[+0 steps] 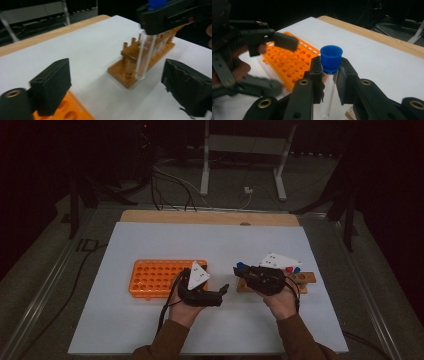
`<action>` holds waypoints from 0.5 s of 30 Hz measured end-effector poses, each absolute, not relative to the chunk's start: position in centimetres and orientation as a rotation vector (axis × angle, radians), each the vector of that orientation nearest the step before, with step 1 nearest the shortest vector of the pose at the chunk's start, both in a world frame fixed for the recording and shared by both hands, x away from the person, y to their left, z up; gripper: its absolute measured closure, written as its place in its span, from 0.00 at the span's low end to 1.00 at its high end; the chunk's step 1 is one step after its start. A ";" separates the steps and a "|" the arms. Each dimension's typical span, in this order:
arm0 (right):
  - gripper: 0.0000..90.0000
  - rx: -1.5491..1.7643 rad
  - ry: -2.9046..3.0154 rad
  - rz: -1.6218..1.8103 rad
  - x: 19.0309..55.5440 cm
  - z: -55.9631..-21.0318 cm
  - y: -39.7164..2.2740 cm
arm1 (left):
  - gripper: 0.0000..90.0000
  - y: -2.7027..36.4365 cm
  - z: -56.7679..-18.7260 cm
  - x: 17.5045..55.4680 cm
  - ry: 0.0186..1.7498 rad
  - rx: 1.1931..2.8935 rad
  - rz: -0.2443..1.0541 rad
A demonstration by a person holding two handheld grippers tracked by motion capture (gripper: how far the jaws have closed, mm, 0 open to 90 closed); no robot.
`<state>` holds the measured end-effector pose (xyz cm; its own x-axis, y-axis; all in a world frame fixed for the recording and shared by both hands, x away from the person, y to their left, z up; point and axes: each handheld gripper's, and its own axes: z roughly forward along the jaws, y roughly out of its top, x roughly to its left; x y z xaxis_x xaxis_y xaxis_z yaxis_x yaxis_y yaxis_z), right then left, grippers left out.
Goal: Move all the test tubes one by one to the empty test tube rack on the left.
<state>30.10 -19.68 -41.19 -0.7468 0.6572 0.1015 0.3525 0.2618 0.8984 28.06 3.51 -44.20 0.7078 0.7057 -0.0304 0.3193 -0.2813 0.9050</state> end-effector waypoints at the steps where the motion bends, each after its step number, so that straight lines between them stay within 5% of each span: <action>1: 0.85 0.925 2.245 1.477 30.1 -41.2 -19.6 | 0.19 3.3 -44.2 28.0 0.794 1.882 0.468; 6: 0.85 0.920 2.246 1.498 29.9 -41.3 -19.0 | 0.37 2.1 -44.5 28.0 0.772 1.890 0.454; 7: 0.85 0.911 2.251 1.501 29.9 -41.3 -18.7 | 0.52 2.0 -44.5 28.1 0.752 1.884 0.419; 9: 0.85 0.906 2.253 1.501 29.9 -41.3 -18.6 | 0.61 1.9 -44.5 28.1 0.749 1.887 0.416; 15: 0.85 0.894 2.266 1.513 29.8 -41.4 -18.1 | 0.75 1.5 -44.9 28.6 0.752 1.878 0.361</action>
<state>29.77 -18.07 -41.43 -0.7719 0.6263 0.1093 0.3409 0.2626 0.9027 28.58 1.52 -44.87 0.7588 0.6453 -0.0886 0.3346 -0.2695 0.9030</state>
